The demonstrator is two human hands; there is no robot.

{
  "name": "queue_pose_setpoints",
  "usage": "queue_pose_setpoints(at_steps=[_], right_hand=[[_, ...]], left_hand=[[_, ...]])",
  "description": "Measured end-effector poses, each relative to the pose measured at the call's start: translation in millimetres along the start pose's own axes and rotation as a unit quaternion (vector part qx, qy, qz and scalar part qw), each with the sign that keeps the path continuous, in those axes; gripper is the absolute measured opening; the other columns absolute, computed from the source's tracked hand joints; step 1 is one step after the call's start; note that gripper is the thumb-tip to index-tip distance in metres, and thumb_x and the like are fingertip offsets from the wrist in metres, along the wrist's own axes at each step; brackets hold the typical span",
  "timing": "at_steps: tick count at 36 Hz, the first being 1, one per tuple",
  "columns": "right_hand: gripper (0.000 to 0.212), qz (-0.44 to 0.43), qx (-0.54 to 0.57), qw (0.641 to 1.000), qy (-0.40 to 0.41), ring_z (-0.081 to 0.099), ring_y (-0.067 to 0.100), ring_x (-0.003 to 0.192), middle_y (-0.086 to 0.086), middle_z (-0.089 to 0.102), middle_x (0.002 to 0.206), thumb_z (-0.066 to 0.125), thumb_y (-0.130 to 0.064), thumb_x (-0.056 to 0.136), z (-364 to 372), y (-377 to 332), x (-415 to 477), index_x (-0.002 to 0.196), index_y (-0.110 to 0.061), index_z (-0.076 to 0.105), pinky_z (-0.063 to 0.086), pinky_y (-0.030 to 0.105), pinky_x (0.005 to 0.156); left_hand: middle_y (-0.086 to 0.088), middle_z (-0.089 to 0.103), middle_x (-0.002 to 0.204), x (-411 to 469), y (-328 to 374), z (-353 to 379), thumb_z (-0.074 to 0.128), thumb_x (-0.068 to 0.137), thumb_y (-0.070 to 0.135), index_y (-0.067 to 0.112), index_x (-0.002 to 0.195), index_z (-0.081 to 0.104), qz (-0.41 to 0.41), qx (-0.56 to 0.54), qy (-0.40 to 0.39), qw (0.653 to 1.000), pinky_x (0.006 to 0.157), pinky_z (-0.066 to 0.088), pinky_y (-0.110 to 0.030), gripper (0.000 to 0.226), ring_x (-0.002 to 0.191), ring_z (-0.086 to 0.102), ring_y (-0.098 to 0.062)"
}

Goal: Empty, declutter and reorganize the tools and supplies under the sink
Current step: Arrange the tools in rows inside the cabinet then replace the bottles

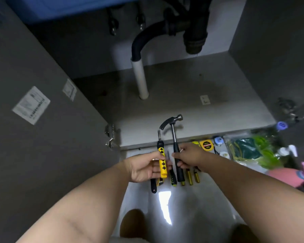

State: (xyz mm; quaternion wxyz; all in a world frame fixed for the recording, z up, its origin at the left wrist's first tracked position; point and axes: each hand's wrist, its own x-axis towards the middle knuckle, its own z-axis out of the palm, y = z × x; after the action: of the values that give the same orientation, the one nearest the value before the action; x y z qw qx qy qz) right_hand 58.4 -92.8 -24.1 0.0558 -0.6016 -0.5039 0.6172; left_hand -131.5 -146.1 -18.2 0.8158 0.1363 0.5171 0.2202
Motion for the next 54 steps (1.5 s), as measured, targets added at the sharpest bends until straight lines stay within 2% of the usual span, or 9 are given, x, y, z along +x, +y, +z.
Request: queue_pose_setpoints(at_steps=[7,14,19,22,30,37,41,45,54], right_hand=[[0.007,-0.01,0.134,0.991,0.03,0.072,0.011,0.059,0.011,0.072,0.092,0.068,-0.015,0.095,-17.7,-30.4,-41.3,0.093,-0.014,0.061,0.058,0.022,0.054],[0.026,-0.019,0.195,0.98,0.043,0.07,0.007,0.059,0.005,0.071,0.079,0.049,-0.026,0.106,-13.9,-45.8,-62.9,0.112,-0.007,0.066,0.056,0.021,0.052],[0.038,-0.017,0.178,0.984,0.006,0.071,0.015,0.097,0.004,0.076,0.105,0.05,-0.05,0.101,-0.7,-50.8,-61.9,0.112,-0.019,0.069,0.06,0.03,0.071],[0.024,-0.029,0.125,0.992,0.014,0.071,0.014,0.086,0.01,0.074,0.105,0.06,-0.036,0.096,10.5,-51.9,-56.1,0.109,-0.018,0.069,0.056,0.026,0.06],[0.026,0.014,0.197,0.98,-0.014,0.072,0.009,0.092,-0.003,0.078,0.1,0.068,-0.03,0.095,31.1,-50.3,-20.0,0.119,-0.031,0.058,0.055,0.022,0.053],[0.054,-0.016,0.285,0.958,-0.005,0.068,0.02,0.11,0.007,0.072,0.12,0.062,-0.025,0.1,46.2,-53.3,17.2,0.15,-0.02,0.044,0.05,0.029,0.075],[0.03,-0.029,0.34,0.94,-0.005,0.074,0.023,0.093,0.019,0.074,0.11,0.052,-0.015,0.104,39.3,-47.9,38.3,0.134,-0.012,0.053,0.055,0.021,0.056],[0.016,-0.026,0.384,0.922,-0.046,0.073,0.021,0.071,0.001,0.068,0.071,0.048,-0.023,0.106,33.0,-32.8,67.2,0.121,-0.029,0.046,0.053,0.031,0.061],[0.018,-0.028,0.355,0.934,-0.027,0.076,0.035,0.09,0.018,0.071,0.11,0.048,-0.02,0.106,30.7,-13.6,112.6,0.121,-0.02,0.057,0.06,0.051,0.082]], left_hand=[[-0.014,0.056,0.11,-21.1,8.9,54.5,0.057,0.091,0.02,0.015,0.125,0.051,0.089,-0.003,-0.071,0.993,0.083,0.044,-0.033,0.035,0.09,0.057,-0.022],[-0.005,0.07,0.097,-16.8,2.7,71.7,0.071,0.081,0.025,0.024,0.122,0.056,0.192,0.068,0.042,0.978,0.075,0.048,-0.037,0.044,0.087,0.063,-0.02],[-0.019,0.067,0.113,-11.5,2.2,66.9,0.075,0.078,0.04,0.022,0.116,0.054,0.238,0.132,0.139,0.952,0.095,0.055,-0.051,0.047,0.108,0.068,-0.032],[-0.003,0.063,0.087,-9.2,2.4,59.0,0.07,0.079,0.037,0.027,0.102,0.051,0.244,0.17,0.179,0.938,0.063,0.05,-0.027,0.032,0.079,0.062,-0.014],[0.004,0.06,0.083,-1.2,5.2,28.6,0.07,0.084,0.024,0.027,0.103,0.046,0.248,0.193,0.227,0.922,0.05,0.047,-0.012,0.03,0.067,0.062,0.002],[0.011,0.045,0.14,0.1,20.3,-3.3,0.072,0.084,0.052,0.047,0.155,0.005,0.217,0.174,0.246,0.928,0.082,0.043,-0.021,0.098,0.126,0.05,-0.016],[-0.005,0.062,0.126,21.0,32.6,-28.3,0.057,0.096,0.043,0.027,0.131,0.049,0.208,0.135,0.309,0.918,0.056,0.049,-0.02,0.039,0.106,0.062,-0.019],[-0.012,0.061,0.112,52.0,44.3,-57.1,0.053,0.097,0.011,0.011,0.136,0.046,0.204,0.202,0.396,0.872,0.079,0.049,-0.034,0.039,0.1,0.06,-0.03],[-0.024,0.056,0.133,90.7,72.0,-107.8,0.044,0.094,0.0,0.003,0.139,0.043,0.148,0.316,0.506,0.789,0.108,0.043,-0.041,0.046,0.126,0.053,-0.04]])
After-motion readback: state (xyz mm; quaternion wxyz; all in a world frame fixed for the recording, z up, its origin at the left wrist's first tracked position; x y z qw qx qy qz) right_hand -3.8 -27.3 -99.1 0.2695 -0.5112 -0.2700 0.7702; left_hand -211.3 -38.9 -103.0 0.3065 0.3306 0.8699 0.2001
